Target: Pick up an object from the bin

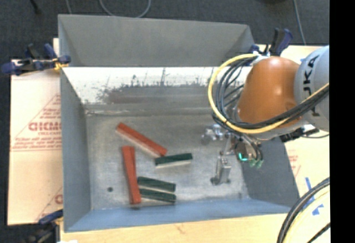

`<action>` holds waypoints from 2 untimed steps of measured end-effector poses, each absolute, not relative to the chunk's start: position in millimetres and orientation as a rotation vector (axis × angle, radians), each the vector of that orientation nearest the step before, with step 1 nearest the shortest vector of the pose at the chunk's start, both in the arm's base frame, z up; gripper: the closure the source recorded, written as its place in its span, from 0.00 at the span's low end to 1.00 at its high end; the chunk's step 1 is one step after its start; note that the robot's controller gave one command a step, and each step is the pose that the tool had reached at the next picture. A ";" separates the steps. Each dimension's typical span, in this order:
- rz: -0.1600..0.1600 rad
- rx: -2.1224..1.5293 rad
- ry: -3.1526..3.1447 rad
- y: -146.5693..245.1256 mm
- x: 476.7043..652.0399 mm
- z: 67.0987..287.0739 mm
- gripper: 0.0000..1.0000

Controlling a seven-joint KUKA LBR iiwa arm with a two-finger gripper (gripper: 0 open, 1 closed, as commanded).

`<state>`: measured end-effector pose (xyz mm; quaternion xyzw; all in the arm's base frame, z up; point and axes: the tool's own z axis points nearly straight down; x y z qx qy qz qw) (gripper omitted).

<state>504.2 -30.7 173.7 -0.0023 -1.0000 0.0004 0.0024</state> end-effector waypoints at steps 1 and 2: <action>-0.001 0.263 -3.133 28.9 562.0 67.5 0.00; -0.002 -0.214 -3.141 69.7 573.3 101.6 0.00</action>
Offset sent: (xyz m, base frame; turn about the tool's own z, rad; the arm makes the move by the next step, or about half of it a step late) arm 0.0569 0.0591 -0.1037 -0.1730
